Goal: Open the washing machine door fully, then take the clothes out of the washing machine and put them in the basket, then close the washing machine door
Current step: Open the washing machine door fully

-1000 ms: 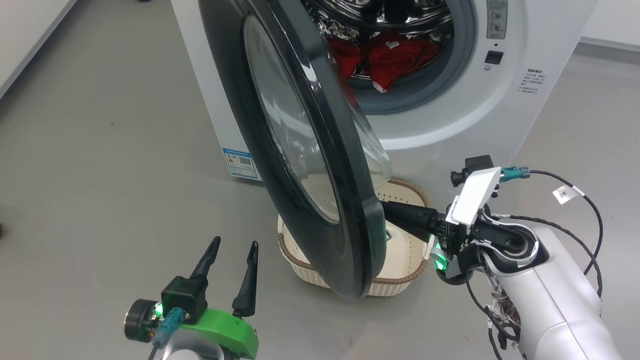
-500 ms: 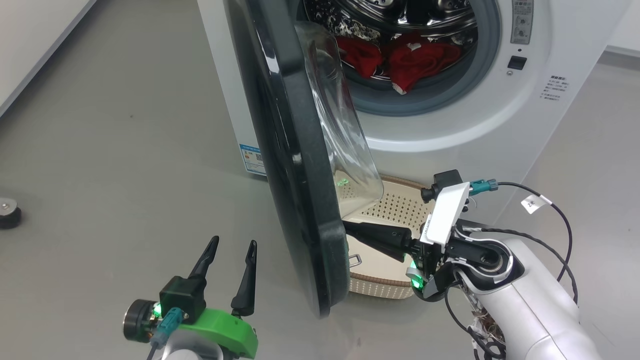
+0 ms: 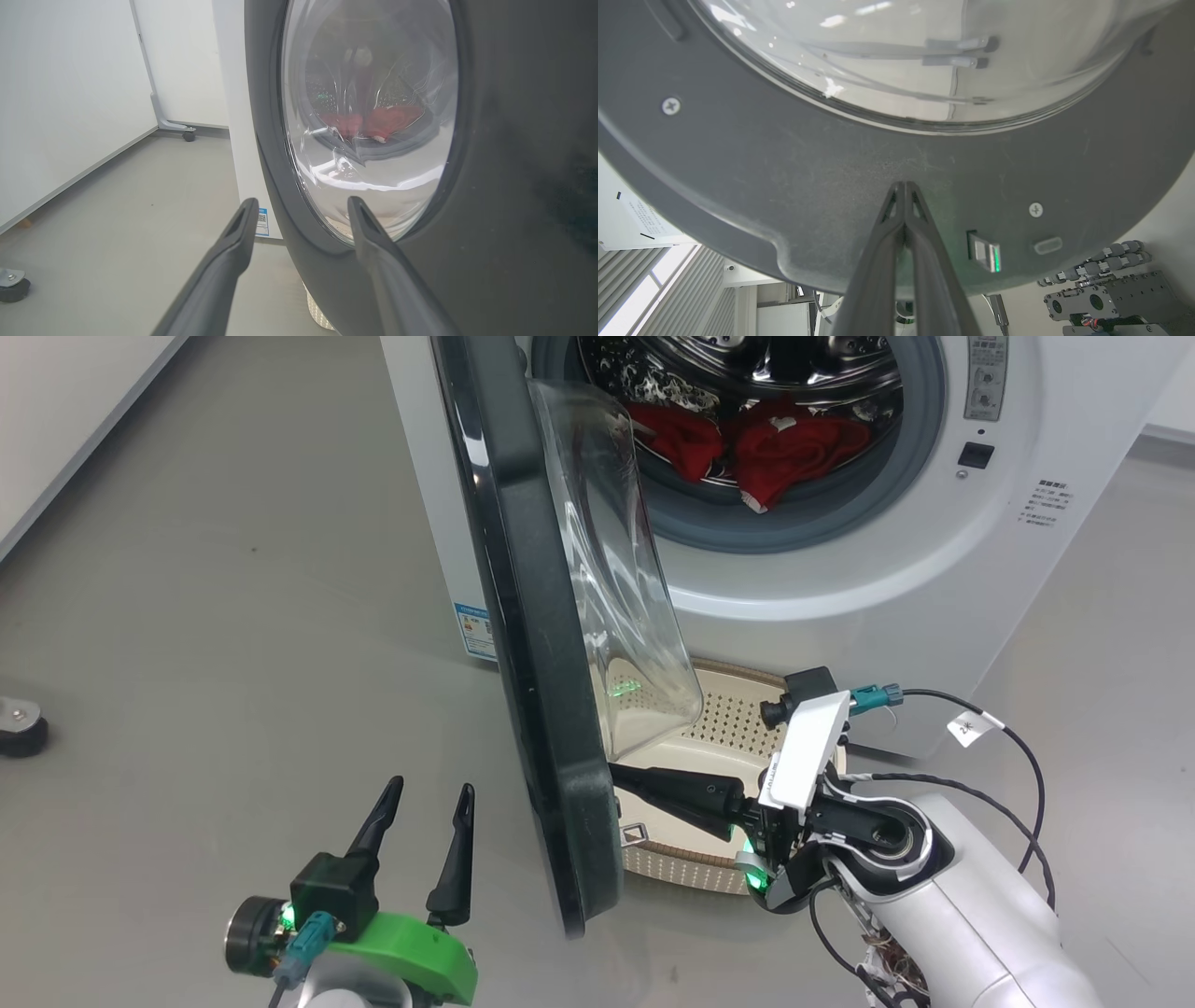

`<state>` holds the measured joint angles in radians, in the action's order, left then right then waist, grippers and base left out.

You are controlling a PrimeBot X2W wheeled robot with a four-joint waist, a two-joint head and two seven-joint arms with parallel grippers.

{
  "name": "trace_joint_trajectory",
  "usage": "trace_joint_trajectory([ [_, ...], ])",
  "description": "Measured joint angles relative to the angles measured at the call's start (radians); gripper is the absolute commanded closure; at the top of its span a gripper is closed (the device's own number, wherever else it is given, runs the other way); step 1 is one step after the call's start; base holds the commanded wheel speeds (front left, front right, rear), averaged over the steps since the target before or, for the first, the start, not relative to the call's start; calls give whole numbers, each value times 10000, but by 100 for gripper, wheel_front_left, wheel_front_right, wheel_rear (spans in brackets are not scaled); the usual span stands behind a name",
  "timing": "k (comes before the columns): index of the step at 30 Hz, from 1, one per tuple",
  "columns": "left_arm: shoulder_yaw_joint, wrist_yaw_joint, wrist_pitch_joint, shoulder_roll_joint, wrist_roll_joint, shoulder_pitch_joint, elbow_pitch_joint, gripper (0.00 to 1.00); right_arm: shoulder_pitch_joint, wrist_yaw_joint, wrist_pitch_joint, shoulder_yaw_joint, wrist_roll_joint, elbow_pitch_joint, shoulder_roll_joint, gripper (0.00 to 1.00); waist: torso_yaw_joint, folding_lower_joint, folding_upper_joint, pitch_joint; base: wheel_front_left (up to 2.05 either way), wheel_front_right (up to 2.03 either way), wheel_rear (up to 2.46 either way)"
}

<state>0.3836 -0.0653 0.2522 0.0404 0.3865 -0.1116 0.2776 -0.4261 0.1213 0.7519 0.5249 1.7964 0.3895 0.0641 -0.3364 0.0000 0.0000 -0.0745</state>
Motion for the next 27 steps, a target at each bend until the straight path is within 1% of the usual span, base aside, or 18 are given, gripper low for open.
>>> trace_joint_trajectory([
  [7,-71,-4,0,0,0,12,-31,0,162,0,-439,-90,347,-10,-15,100,13,0,0,22,0,0,0],
  [11,-121,-4,0,0,-2,46,-48,0,387,0,-777,-403,443,-73,-23,100,51,0,0,46,0,0,0],
  [16,-341,-48,0,4,-25,184,-96,0,717,0,-1421,-1225,685,-460,-35,100,176,0,0,110,0,0,0],
  [21,-537,-84,0,4,-117,316,-107,0,1252,0,-2222,-2255,667,-999,4,100,382,0,0,200,0,0,0],
  [27,-719,-88,0,23,-378,432,-138,0,2095,2,-3152,-3198,293,-1526,499,100,638,0,0,320,0,0,0],
])
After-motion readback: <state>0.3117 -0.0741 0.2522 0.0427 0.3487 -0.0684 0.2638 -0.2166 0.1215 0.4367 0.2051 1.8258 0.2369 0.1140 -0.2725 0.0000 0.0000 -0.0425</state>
